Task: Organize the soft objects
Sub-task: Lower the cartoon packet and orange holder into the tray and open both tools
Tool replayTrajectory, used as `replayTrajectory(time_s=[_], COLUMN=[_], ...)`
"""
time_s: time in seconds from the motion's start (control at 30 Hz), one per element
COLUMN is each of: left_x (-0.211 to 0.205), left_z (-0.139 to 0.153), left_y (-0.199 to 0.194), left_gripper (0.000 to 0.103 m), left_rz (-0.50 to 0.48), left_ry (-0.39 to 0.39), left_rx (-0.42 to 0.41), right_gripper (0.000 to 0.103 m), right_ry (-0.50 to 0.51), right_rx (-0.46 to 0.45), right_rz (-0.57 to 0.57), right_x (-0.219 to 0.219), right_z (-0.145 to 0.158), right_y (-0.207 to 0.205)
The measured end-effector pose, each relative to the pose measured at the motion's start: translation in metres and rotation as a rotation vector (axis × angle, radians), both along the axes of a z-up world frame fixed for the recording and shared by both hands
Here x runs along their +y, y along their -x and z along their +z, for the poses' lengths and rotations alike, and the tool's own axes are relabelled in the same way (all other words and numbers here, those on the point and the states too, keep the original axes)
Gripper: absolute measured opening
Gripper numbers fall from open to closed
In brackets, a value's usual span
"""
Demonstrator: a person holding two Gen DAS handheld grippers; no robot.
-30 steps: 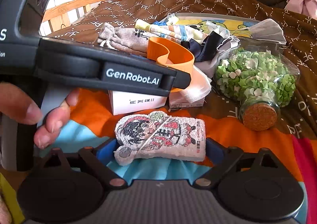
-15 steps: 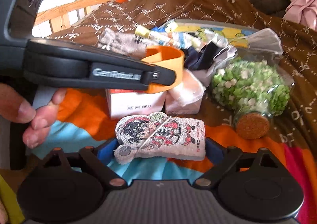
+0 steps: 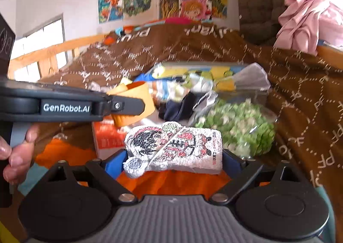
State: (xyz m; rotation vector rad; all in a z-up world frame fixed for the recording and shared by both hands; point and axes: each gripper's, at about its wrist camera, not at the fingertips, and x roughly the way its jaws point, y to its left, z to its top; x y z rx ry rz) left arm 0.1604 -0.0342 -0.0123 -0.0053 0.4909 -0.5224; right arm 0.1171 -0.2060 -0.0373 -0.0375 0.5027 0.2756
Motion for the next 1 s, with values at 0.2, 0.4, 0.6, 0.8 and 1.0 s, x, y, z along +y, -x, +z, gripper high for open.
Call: replayTrajectory(time_s=[0.2, 0.4, 0.6, 0.8, 1.0], left_x=[0.004, 0.014, 0.025, 0.050, 0.085], left_z=[0.005, 0.017, 0.036, 0.042, 0.030], left_y=[0.001, -0.009, -0.047, -0.102, -0.149], left_gripper=[0.018, 0.018, 0.018, 0.018, 0.018], left_rz=[0.003, 0.031, 0.049, 0.097, 0.143], left_ry=[0.019, 0.049, 0.098, 0.157, 0.225], left_rx=[-0.031, -0.072, -0.094, -0.099, -0.055], right_gripper=[0.094, 0.094, 0.094, 0.094, 0.094], right_ry=[-0.015, -0.019, -0.061, -0.081, -0.071], right_rx=[-0.062, -0.090, -0.119, -0.139, -0.134], right_rz=[-0.053, -0.090, -0.139, -0.148, -0.109], right_x=[-0.007, -0.011, -0.015, -0.006, 0.028], right_z=[0.006, 0.013, 0.030, 0.049, 0.059], right_y=[-0.003, -0.006, -0.031, -0.089, -0.161])
